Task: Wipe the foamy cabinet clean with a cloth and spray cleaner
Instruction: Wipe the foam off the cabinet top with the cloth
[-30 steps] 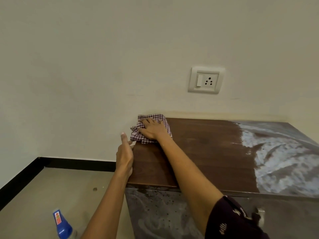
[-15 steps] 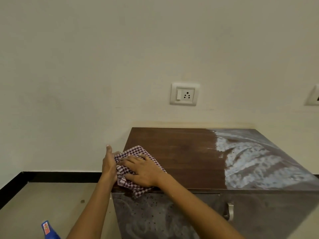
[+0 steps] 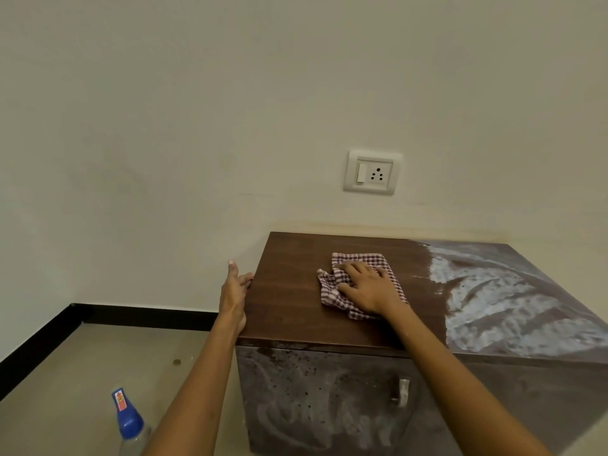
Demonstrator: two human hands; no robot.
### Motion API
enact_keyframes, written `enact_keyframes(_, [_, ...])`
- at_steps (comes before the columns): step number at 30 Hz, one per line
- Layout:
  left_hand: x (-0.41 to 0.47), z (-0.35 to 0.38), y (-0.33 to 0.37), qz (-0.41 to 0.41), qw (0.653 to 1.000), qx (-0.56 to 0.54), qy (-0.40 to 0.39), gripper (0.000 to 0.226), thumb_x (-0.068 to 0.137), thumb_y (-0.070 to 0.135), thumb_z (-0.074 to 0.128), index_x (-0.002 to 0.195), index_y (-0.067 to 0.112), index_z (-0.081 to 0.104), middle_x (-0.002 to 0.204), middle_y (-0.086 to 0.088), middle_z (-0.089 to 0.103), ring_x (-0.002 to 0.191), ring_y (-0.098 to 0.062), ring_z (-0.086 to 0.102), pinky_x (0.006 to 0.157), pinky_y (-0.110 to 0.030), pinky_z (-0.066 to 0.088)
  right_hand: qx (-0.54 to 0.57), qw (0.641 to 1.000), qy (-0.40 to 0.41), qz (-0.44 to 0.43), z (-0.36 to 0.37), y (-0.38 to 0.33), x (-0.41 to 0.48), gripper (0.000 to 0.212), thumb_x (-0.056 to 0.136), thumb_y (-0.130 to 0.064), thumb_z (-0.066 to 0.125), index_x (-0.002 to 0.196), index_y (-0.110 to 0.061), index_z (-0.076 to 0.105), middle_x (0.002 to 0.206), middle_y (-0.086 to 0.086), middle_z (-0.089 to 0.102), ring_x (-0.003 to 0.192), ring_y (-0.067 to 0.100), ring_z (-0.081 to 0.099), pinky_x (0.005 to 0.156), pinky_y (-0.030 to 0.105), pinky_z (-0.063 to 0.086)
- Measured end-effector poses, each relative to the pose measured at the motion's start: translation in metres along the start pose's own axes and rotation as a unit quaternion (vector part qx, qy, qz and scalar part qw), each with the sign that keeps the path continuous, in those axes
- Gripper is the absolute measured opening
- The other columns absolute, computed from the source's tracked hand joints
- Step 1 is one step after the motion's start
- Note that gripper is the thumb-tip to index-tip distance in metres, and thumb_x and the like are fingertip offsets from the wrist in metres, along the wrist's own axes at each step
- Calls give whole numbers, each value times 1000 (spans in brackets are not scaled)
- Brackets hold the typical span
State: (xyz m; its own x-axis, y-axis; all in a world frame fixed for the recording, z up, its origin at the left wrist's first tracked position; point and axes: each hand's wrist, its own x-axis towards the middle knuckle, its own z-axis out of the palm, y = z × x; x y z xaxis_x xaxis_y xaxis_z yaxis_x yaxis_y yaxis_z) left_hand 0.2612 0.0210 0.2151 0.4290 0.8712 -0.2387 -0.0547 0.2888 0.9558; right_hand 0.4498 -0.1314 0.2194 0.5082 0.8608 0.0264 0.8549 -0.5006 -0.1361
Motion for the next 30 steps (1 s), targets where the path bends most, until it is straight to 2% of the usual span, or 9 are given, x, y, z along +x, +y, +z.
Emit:
enact_keyframes(5, [10,-15,-6,-62,993,-95,-19,78,93,55,8,130,-1,46,140,-17,44,132,-30,37,115,-41,19,13,991,-16,-129,15,-90,14,54,96,-46,30,145,-25,23,156,1,17,144,19,11,115,49,4])
enact_keyframes(9, [0,-26,1,-113,985,-114,-70,74,93,55,13,128,-1,45,106,-18,59,96,-34,55,92,-42,38,5,963,-15,-270,24,-134,-15,54,97,-42,36,145,-20,27,155,1,20,143,19,14,115,46,2])
enact_keyframes(12, [-5,-29,6,-110,989,-59,-75,67,95,51,19,128,1,47,125,-18,55,114,-34,52,95,-43,41,4,945,-9,-327,19,-112,-37,51,96,-40,39,143,-20,32,153,2,24,141,19,20,114,44,4])
enact_keyframes(14, [-10,-20,7,-42,998,-36,-39,56,98,41,25,127,-1,48,135,-19,49,126,-30,45,106,-39,35,5,945,-15,-327,13,-81,-53,53,93,-42,35,143,-25,31,154,0,24,141,18,20,114,41,5])
enact_keyframes(16, [-25,-1,9,55,998,-17,6,41,98,26,34,125,0,50,129,-19,54,120,-28,50,105,-33,37,9,960,-22,-278,7,-43,-67,59,89,-49,25,145,-28,26,154,-2,22,142,14,18,114,38,5])
enact_keyframes(18, [-46,24,9,133,991,16,-6,32,96,17,38,117,3,57,116,-18,61,107,-24,57,95,-30,44,4,982,-29,-185,2,-2,-76,65,88,-53,16,147,-25,19,156,-2,17,142,12,15,115,35,4])
enact_keyframes(22, [-77,77,-9,207,965,134,-90,22,94,13,43,94,15,65,85,-3,66,87,-17,62,74,-22,49,-5,1000,0,-23,-2,32,-65,52,98,-45,27,146,-26,22,155,-2,19,143,14,15,116,41,8])
enact_keyframes(25, [-87,102,-30,315,912,248,-90,19,90,8,48,91,11,66,87,-3,67,82,-14,61,70,-19,48,-7,999,10,-33,1,16,-68,61,94,-58,26,146,-26,24,155,-3,19,143,16,14,116,45,8])
enact_keyframes(30, [-89,121,-45,443,803,391,-72,14,89,13,49,92,12,62,91,-4,65,86,-19,59,76,-33,49,-18,994,29,-105,0,62,-126,72,83,-68,14,143,-32,27,154,-10,22,142,10,15,115,37,8])
